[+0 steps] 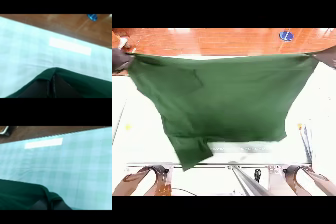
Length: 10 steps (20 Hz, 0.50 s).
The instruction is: Fold the shirts.
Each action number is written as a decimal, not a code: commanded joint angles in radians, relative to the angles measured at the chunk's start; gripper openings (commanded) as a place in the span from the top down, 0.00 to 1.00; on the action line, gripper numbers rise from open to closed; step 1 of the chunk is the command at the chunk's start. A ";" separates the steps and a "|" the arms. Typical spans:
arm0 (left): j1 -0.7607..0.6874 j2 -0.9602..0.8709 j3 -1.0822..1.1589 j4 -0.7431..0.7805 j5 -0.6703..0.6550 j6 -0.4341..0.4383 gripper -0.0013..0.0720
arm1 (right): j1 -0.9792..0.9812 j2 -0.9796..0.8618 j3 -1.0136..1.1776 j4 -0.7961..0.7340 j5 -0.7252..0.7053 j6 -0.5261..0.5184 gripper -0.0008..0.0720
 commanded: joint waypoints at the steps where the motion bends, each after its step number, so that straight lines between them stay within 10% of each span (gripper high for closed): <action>1: -0.096 -0.315 0.109 -0.018 0.166 0.005 0.96 | 0.031 -0.238 -0.004 0.080 -0.170 -0.074 0.96; 5: -0.133 -0.582 0.237 -0.020 0.132 -0.110 0.96 | 0.109 -0.491 0.053 0.091 -0.407 -0.051 0.96; 10: -0.143 -0.680 0.242 -0.022 0.132 -0.107 0.96 | 0.120 -0.763 0.323 0.068 -0.290 0.041 0.96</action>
